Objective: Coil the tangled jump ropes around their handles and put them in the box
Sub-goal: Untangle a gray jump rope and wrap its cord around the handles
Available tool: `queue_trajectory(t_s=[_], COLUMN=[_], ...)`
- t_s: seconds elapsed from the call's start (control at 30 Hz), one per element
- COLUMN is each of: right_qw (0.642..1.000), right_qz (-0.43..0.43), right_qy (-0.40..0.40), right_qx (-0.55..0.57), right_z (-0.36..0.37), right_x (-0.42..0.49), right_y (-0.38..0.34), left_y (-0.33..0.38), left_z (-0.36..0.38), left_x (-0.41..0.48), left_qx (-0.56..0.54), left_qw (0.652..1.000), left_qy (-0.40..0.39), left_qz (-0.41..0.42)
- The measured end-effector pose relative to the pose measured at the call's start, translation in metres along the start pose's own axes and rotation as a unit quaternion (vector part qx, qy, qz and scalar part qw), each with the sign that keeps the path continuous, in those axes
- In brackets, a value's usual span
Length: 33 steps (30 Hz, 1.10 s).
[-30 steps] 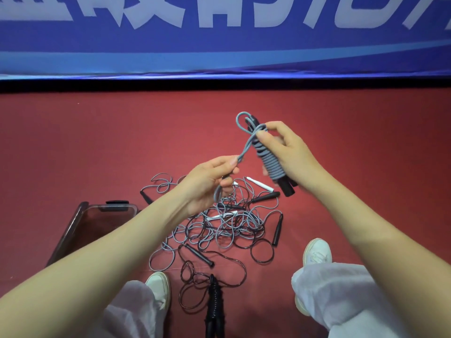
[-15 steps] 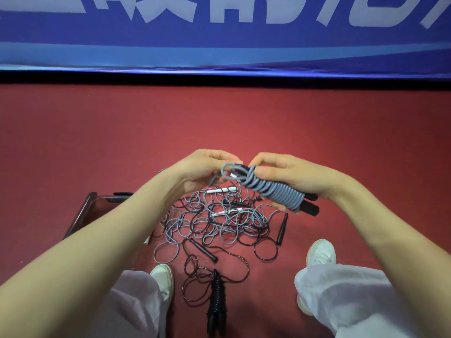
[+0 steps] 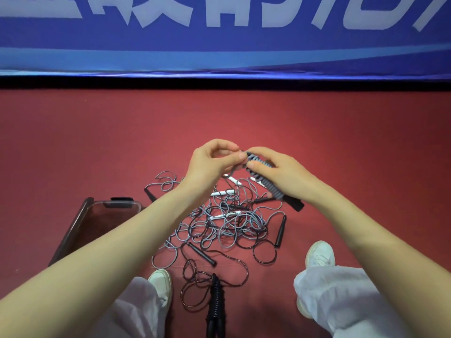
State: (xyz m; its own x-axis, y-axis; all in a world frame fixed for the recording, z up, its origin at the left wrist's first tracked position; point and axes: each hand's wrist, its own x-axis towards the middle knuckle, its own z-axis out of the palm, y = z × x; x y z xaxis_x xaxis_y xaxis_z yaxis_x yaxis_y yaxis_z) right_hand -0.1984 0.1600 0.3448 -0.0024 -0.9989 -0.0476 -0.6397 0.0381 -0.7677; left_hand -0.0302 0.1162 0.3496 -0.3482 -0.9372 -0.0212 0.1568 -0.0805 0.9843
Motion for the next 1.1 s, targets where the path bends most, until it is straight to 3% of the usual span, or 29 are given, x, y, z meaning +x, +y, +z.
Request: queue_trajectory(t_s=[0.1,0.17,0.23,0.37,0.47,0.6,0.67,0.77,0.93,1.03,1.1], right_qw=[0.994,0.983,0.975,0.960,0.933,0.913,0.925,0.969,0.991,0.967,0.946], right_qz=[-0.023,-0.035,-0.046,-0.071,-0.081,-0.060,-0.038,-0.025,-0.011,-0.155,-0.248], right_qy=[0.031,0.037,0.041,0.077,0.100,0.093,0.066,0.043,0.110,0.200,0.201], right_qx=[0.105,0.176,0.212,0.261,0.336,0.394,0.373,0.241,0.073,-0.003,-0.053], right_z=[0.004,0.006,0.009,0.024,0.033,0.042,0.040,0.033,0.019,0.011,0.009], right_x=[0.000,0.000,0.001,0.005,0.008,0.011,0.013,0.018,0.024,0.017,0.015], right_y=[-0.006,-0.011,-0.015,-0.020,-0.033,-0.038,-0.035,-0.031,-0.022,-0.022,-0.018], left_y=[-0.004,-0.009,-0.012,-0.012,-0.009,-0.007,-0.007,-0.008,-0.005,-0.004,-0.004], left_z=[0.005,0.009,0.013,0.020,0.028,0.022,0.013,0.006,0.004,0.001,-0.002], left_x=[-0.002,-0.003,-0.002,-0.001,-0.005,-0.003,-0.002,-0.003,-0.001,0.001,0.001], left_qx=[0.019,-0.008,-0.107,-0.216,-0.177,-0.162,-0.129,-0.086,-0.077,-0.058,-0.023], left_qw=[0.996,0.995,0.986,0.969,0.978,0.971,0.970,0.975,0.984,0.983,0.983], left_qy=[0.069,0.097,0.100,0.049,-0.022,-0.081,-0.099,-0.107,-0.076,-0.087,-0.102], left_qz=[0.046,0.003,-0.078,-0.113,-0.105,-0.155,-0.183,-0.176,-0.144,-0.153,-0.151])
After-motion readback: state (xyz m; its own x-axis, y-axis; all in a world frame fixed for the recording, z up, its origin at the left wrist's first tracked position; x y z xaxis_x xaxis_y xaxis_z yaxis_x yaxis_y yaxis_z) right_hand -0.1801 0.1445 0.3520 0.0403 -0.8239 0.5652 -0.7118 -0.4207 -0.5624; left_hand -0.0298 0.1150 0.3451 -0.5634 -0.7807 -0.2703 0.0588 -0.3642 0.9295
